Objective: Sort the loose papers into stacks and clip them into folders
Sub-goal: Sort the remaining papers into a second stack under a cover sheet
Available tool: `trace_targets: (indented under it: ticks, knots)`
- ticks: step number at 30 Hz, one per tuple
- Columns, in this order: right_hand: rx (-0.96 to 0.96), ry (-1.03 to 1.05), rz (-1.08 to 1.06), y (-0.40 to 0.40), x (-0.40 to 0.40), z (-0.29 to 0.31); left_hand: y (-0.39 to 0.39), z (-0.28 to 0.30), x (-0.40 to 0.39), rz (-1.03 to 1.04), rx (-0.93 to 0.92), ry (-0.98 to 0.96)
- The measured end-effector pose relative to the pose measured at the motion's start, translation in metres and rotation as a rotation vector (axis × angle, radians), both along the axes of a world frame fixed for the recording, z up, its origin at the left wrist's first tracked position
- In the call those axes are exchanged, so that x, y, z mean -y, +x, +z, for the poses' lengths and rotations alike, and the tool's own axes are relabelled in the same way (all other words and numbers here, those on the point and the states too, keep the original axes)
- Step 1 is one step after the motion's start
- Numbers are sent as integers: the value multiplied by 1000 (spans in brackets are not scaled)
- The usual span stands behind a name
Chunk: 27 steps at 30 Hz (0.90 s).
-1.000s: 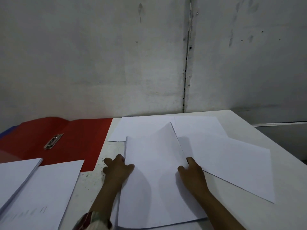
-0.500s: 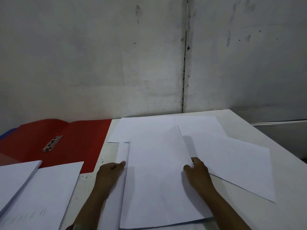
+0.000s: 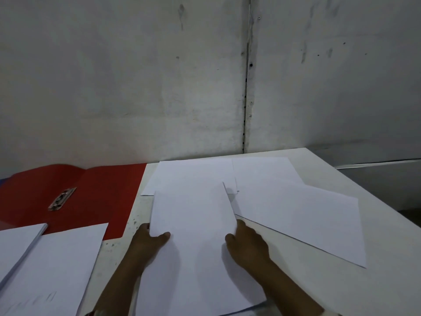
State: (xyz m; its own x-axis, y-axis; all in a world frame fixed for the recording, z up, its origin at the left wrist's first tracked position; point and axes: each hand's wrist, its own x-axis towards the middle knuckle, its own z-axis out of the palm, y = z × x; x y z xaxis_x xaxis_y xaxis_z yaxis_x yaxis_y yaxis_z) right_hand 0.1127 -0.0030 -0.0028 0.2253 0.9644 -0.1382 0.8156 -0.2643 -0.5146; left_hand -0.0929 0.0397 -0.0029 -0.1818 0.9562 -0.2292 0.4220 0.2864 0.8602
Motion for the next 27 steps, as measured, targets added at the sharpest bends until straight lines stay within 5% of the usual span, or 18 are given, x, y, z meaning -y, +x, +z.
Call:
trace_targets:
  ticks: [4,9,15,27]
  knots:
    - [53,32,-29,19,-3,2,1,-2,1,-8,-28,8]
    - [342,174,-78,66,8,-1,0,-4,4,3,25,50]
    - [334,-88,-152,120,10,-9,0,-5,4,-8,28,78]
    - [684,48,98,137,8,-11,-3,-5,4,14,4,61]
